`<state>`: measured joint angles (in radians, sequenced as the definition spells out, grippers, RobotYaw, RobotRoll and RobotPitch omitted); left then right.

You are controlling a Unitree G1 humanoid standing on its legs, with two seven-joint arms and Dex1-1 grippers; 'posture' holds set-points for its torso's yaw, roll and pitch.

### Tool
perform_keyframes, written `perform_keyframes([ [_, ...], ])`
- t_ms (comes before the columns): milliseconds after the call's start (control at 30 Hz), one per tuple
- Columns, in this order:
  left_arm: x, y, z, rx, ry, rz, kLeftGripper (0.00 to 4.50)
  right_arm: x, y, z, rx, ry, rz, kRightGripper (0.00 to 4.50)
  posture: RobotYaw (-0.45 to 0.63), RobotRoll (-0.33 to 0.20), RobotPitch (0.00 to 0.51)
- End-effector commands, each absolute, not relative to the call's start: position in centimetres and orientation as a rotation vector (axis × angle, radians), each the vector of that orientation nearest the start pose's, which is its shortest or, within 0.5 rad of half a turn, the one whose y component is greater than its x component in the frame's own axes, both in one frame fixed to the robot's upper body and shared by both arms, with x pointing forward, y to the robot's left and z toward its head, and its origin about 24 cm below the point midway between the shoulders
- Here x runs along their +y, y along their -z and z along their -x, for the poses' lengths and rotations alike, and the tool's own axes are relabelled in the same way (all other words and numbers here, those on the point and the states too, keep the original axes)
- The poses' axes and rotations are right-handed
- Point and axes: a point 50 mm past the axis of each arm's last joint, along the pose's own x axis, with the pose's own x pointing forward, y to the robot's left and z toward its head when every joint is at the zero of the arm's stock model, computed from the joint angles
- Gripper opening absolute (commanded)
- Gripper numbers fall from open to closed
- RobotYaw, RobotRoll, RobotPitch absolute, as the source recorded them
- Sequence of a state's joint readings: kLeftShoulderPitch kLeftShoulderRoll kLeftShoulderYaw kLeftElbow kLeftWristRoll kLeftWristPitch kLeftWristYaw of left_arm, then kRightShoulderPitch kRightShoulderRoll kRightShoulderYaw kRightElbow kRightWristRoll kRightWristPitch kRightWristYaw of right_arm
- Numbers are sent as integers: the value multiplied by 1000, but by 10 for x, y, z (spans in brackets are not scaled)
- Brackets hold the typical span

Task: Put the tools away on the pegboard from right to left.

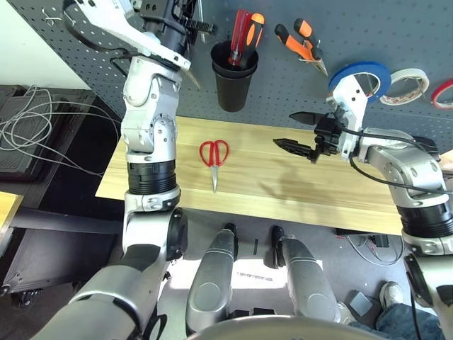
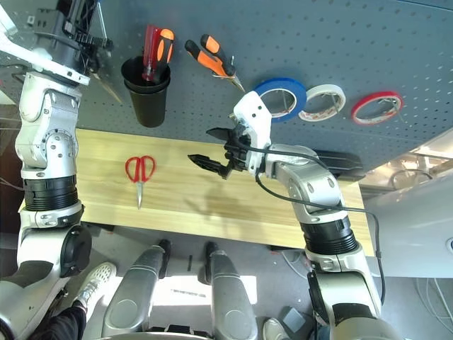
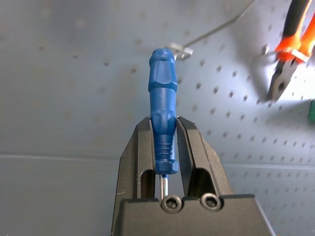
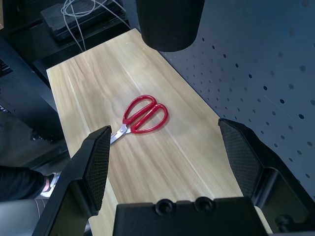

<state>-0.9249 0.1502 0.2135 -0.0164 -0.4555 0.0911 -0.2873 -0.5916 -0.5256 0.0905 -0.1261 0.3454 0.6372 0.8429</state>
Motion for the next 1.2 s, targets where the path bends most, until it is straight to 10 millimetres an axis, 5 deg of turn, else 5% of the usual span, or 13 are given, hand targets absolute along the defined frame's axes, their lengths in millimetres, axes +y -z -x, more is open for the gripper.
perform_keyframes([
  [33,129,-315,-318,-856,497,285,538,-144,-180,-307,92,-1003,258,4500,110,0,314],
  [733,115,-269,-337,-743,470,291,538,-146,-179,-305,83,-977,248,4500,82,0,315],
  [933,113,-283,-329,-721,636,238,2553,-147,-178,-304,86,-971,249,4500,80,0,313],
  [1133,109,-268,-302,-423,998,80,4464,-149,-177,-304,89,-970,250,4500,87,0,312],
  [1200,114,-253,-290,-253,1092,-31,4464,-150,-176,-305,89,-971,248,4500,91,0,314],
])
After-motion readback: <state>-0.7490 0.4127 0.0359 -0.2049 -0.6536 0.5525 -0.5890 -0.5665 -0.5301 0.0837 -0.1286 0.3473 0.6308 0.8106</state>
